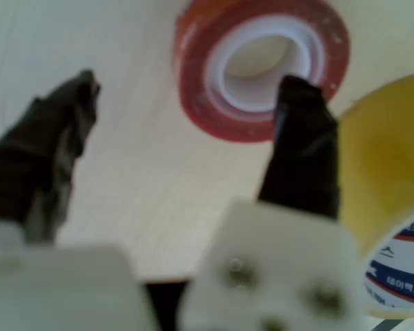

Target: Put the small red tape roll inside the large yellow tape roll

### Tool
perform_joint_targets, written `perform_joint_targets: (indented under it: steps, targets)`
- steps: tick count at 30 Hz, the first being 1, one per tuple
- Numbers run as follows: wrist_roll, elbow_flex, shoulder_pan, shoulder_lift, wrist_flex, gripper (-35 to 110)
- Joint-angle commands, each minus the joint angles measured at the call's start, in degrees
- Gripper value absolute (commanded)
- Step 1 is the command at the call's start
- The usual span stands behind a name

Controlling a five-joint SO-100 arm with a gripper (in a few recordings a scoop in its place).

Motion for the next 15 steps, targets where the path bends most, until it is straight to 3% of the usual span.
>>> perform_joint_targets:
  steps: [1, 15]
  targets:
    - [-0.53, -1.49, 0.09, 4.22, 0.88, 27]
    - [-0.53, -4.04, 1.05, -3.96, 0.88, 23]
